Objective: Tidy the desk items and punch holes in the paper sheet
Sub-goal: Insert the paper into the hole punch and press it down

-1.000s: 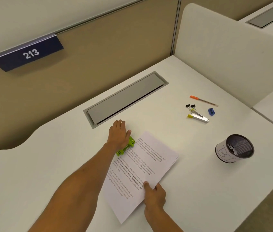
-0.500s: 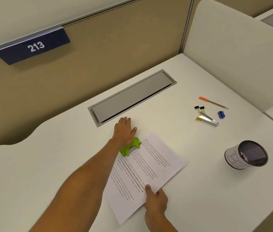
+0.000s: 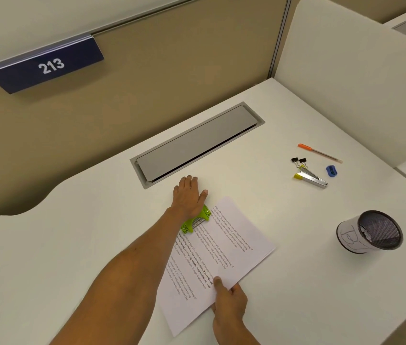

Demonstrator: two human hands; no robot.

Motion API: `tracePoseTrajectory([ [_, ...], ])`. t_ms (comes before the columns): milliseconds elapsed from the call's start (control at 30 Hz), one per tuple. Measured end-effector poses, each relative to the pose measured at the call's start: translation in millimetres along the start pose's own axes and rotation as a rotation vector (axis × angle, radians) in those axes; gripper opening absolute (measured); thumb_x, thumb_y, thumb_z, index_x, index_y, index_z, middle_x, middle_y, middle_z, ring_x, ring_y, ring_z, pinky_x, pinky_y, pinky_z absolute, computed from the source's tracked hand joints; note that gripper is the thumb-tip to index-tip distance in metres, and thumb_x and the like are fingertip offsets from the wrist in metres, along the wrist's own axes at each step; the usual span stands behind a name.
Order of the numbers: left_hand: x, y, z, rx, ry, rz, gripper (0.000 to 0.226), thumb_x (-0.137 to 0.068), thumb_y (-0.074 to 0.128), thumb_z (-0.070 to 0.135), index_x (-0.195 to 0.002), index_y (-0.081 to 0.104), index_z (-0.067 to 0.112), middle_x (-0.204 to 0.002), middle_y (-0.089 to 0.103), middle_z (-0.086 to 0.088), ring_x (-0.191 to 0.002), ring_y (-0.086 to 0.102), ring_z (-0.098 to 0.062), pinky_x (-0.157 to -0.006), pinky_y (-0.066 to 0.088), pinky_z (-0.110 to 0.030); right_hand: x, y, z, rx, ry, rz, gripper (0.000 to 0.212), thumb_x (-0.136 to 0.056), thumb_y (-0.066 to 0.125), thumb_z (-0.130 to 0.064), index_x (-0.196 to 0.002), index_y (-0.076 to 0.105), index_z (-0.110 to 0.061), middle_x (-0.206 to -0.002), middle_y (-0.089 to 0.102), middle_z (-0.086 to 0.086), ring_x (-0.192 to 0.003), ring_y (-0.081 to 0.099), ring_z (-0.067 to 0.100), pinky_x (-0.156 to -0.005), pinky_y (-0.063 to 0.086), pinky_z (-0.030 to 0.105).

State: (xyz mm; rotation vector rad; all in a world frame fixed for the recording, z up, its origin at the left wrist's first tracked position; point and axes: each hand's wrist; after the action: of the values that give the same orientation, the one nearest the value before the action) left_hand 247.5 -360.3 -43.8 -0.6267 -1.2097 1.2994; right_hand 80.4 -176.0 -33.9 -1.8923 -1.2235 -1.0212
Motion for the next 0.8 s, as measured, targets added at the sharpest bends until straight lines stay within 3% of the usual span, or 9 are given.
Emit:
tracePoseTrajectory([
  [100,0.1,2.1,3.6,0.003,-0.006,-0.006,0.061,-0.104,0.032,0.040,-0.150,0.019,0.002,-0.160,0.018,-0.019,-0.149,0.013,-0.035,-0.120,0.018,-0.051,-0.3,-0.5,-1.0,-0.031,0.012,-0.013,0.008,-0.086,0.072,-0.008,-0.088,0.071,-0.016,-0.083,0.072,0.007,-0.080,0.068,0.027,-0.086,0.058,0.049],
  [233,0.7,5.9,7.2,0.017,-0.024,-0.007,0.061,-0.104,0.031,0.040,-0.150,0.019,0.003,-0.161,0.015,-0.019,-0.149,0.011,-0.034,-0.120,0.017,-0.050,-4.6,-2.4,-0.2,-0.060,0.025,-0.052,0.010,-0.087,0.071,-0.006,-0.093,0.072,-0.015,-0.086,0.074,0.009,-0.079,0.069,0.026,-0.074,0.059,0.042],
  [400,0.1,9.8,6.1,-0.012,-0.048,0.008,0.065,-0.104,0.027,0.044,-0.153,0.010,0.004,-0.164,0.004,-0.019,-0.151,0.001,-0.034,-0.123,0.009,-0.052,-6.7,-4.0,1.0,-0.052,0.046,-0.072,0.005,-0.085,0.073,-0.006,-0.088,0.071,-0.010,-0.106,0.067,0.027,-0.077,0.062,0.026,-0.088,0.055,0.056],
  [533,-0.2,15.4,3.5,-0.041,-0.052,0.023,0.072,-0.103,0.023,0.049,-0.155,-0.003,0.007,-0.164,-0.012,-0.015,-0.152,-0.013,-0.030,-0.122,-0.003,-0.053,-9.9,-3.6,1.8,-0.088,0.055,-0.095,0.011,-0.084,0.073,-0.003,-0.093,0.073,-0.009,-0.096,0.072,0.023,-0.074,0.065,0.026,-0.084,0.057,0.051],
  [667,-1.1,20.8,2.5,-0.017,-0.073,0.046,0.073,-0.102,0.022,0.052,-0.155,-0.005,0.009,-0.164,-0.014,-0.013,-0.152,-0.015,-0.028,-0.122,-0.005,-0.052,-12.7,-2.8,2.3,-0.061,0.052,-0.076,0.007,-0.083,0.075,-0.003,-0.084,0.070,-0.009,-0.109,0.064,0.030,-0.086,0.066,0.047,-0.090,0.053,0.059],
  [800,-1.9,22.9,0.7,-0.002,-0.075,0.067,0.074,-0.101,0.022,0.053,-0.155,-0.003,0.009,-0.165,-0.012,-0.013,-0.152,-0.013,-0.028,-0.123,-0.004,-0.052,-17.3,-4.7,4.9,-0.103,0.062,-0.100,0.012,-0.082,0.075,-0.001,-0.084,0.072,-0.012,-0.089,0.074,0.017,-0.077,0.069,0.028,-0.072,0.060,0.039],
])
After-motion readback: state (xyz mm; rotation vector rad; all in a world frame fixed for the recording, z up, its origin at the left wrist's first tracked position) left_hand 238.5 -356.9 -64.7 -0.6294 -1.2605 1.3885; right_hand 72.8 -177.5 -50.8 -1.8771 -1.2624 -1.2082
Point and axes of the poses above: each hand's wrist, its own x-axis away from the middle knuckle, its own y-axis out of the palm, z = x × y
